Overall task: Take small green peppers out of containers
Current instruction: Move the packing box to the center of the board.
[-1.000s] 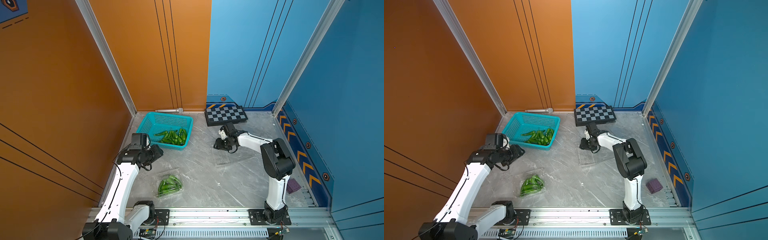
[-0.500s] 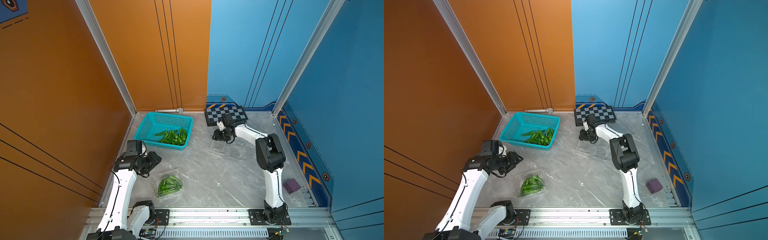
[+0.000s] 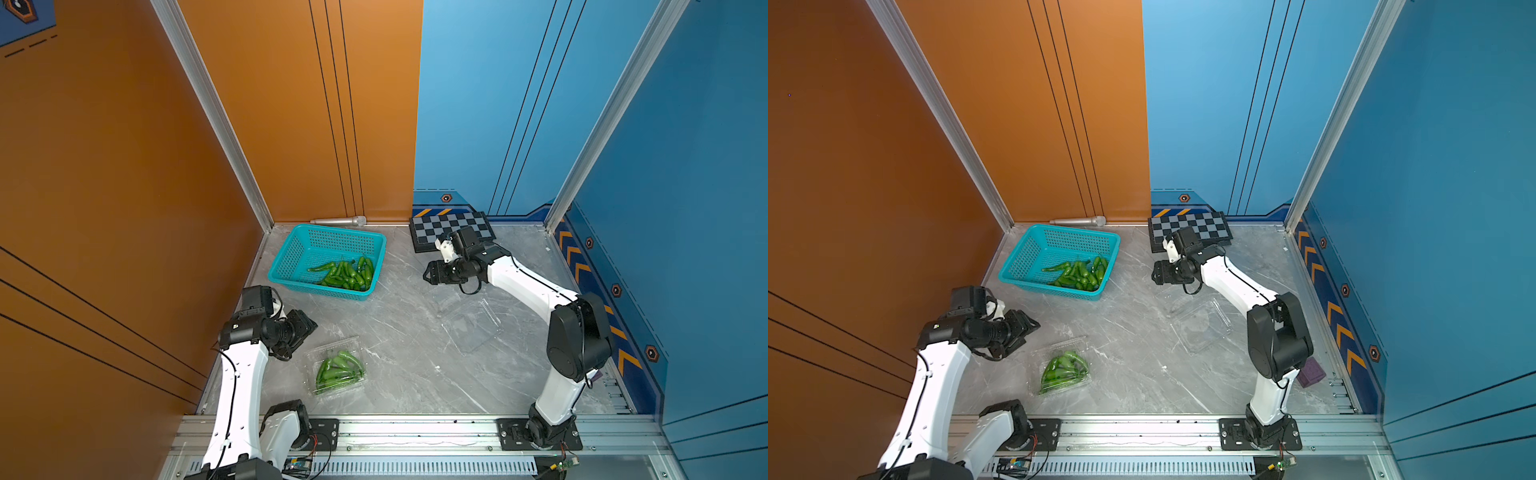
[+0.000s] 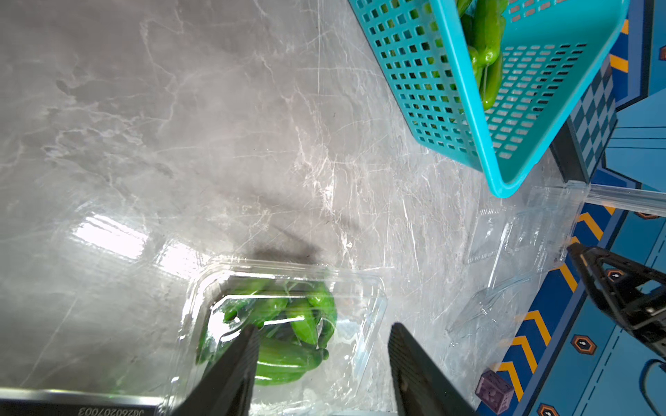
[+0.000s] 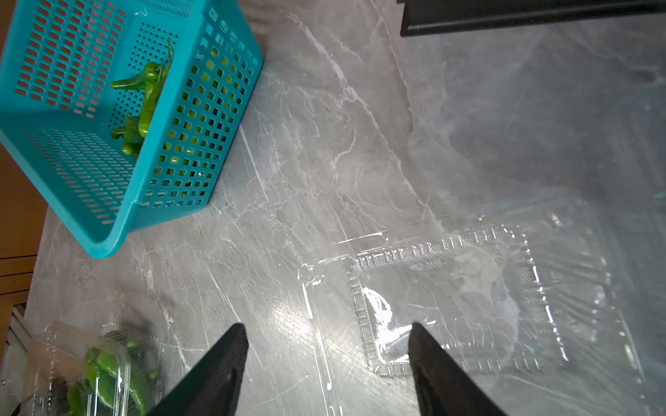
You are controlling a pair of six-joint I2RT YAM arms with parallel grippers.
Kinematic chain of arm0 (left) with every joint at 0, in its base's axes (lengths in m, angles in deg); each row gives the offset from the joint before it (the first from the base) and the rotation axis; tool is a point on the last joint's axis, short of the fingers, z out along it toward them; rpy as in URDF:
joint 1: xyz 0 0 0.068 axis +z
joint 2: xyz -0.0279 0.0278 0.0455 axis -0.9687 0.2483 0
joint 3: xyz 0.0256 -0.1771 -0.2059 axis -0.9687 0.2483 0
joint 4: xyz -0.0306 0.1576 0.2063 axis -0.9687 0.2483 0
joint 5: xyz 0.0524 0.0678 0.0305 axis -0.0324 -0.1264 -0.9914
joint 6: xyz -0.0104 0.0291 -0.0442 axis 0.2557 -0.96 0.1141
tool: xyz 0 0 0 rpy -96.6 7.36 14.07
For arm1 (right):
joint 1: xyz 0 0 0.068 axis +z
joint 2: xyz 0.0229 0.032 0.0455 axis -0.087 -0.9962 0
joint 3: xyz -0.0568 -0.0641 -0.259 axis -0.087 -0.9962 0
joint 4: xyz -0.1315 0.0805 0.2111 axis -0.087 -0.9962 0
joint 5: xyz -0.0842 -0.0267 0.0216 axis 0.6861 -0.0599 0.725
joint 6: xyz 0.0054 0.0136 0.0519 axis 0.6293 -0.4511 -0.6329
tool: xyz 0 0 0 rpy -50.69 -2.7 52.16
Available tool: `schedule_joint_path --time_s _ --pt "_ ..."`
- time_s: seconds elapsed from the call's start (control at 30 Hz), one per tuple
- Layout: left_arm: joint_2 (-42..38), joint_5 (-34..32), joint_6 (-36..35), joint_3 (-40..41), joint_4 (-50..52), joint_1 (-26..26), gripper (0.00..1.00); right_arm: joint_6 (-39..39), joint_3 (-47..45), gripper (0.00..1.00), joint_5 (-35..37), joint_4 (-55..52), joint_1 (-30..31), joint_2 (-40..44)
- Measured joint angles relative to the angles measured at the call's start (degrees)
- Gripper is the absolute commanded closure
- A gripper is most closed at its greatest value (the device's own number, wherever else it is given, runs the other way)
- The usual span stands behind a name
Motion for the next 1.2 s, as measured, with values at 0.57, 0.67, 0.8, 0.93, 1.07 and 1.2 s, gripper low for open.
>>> schedule_joint_path --time_s 0.57,0.67,0.8,0.93,1.07,1.2 --pt "-4.79 -1.22 -2.64 2.82 9.40 3.48 0.39 -3.19 -11.74 0.31 -4.35 2.32 12.63 3.91" --pt "-4.83 -1.20 -3.26 3.89 10.05 3.48 0.38 -5.18 -13.00 0.30 -5.14 3.63 17.03 5.05" --pt "-4.87 -1.25 -3.74 5.27 10.45 3.48 0.37 -8.35 -13.00 0.29 -6.73 6.75 21.03 5.11" --pt "-4.98 -1.22 -4.13 5.44 10.49 3.48 0.36 -11.74 -12.98 0.28 -7.82 10.47 23.17 4.70" --pt "-4.52 -1.25 -4.13 5.44 10.49 3.08 0.35 -14.47 -12.79 0.28 -8.02 13.66 25.33 2.82" --pt "-3.63 -1.31 -4.09 5.44 10.49 1.86 0.35 -16.83 -12.79 0.28 -8.22 16.24 27.10 1.25"
